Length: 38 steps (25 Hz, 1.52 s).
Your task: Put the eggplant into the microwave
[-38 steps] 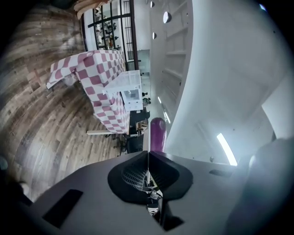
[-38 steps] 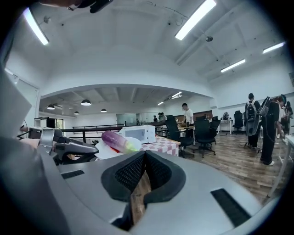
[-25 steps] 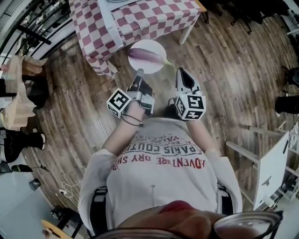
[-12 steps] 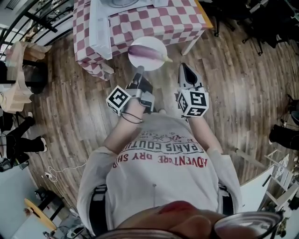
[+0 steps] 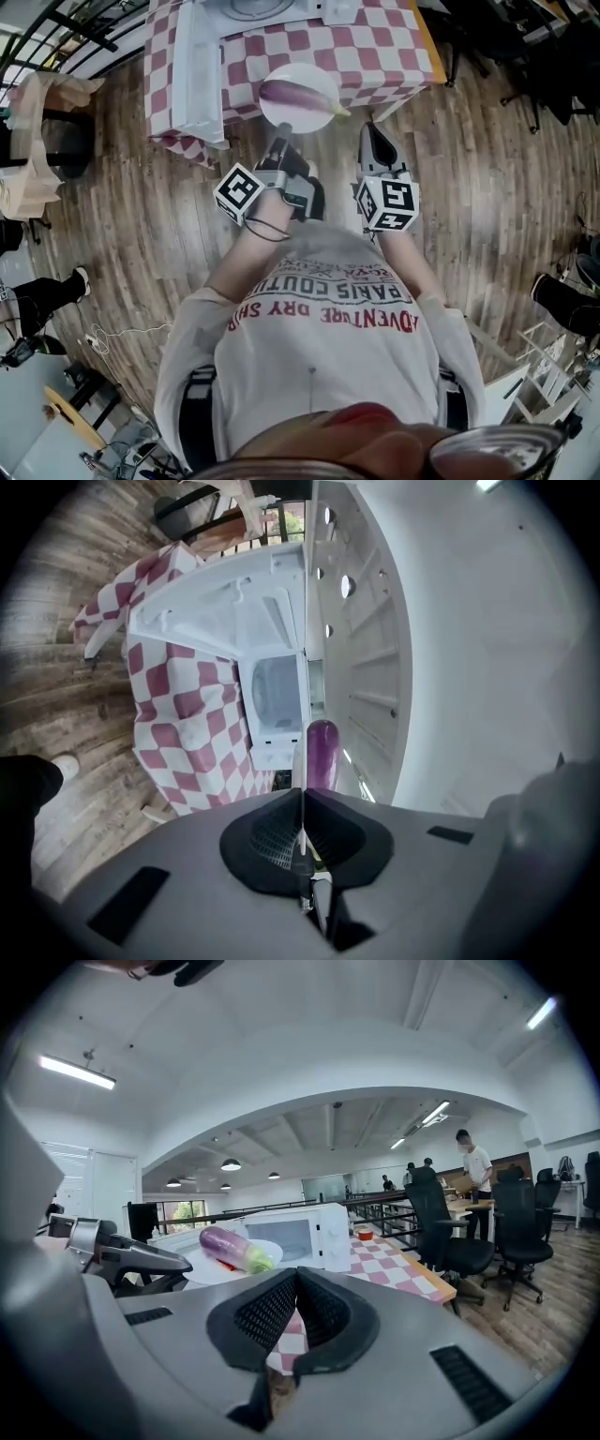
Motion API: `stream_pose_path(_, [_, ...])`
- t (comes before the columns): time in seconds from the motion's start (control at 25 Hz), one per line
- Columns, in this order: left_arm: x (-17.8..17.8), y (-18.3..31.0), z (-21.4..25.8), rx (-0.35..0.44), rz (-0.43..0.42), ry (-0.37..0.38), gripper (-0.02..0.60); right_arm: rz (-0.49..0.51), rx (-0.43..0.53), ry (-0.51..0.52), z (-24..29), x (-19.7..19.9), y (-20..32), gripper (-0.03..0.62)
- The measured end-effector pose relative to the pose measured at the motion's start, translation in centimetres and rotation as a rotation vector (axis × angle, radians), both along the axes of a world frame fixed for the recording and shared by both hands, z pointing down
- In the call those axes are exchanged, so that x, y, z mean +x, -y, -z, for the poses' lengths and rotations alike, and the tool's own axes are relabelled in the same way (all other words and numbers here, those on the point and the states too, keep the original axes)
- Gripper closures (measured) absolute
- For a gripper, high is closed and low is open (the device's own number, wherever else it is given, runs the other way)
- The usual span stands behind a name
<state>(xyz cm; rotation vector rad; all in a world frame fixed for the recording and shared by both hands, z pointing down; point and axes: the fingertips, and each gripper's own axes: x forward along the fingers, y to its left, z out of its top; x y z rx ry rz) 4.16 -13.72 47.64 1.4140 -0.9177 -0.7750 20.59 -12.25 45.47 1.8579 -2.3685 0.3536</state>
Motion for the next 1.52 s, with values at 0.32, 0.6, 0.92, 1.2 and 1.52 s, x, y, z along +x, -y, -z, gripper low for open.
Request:
stream_pose_path(0.32, [0.3,13.0,0.2,-0.004,0.008,-0.025,0.554,0.015,0.009,-0.024,0.8,-0.5,13.5,0.569])
stream_pose_path(0.6, [-1.6,20.5,-0.5,-0.018,0.059,-0.025,0.554,0.082,0.0,-0.038,0.4,-2.5,22.3,0.569])
stream_pose_path(0.92, [-3.9,24.3,-3.0,-0.079,0.192,-0.026,0.554,0.221,-0.032,-0.044,-1.6,-4.9,28.8,0.569])
stream_pose_path(1.2, [-4.5,26.7,-5.0,-0.129,0.349,-0.036,0.554,0.384,-0.058,-0.057,-3.6,-6.7,33.4,0.569])
stream_pose_path(1.52, [-4.9,29.8,-10.1,-0.193,0.426,-0.086,0.554,0.462,-0.123,-0.063,-7.0,-7.5,36.3,0.569])
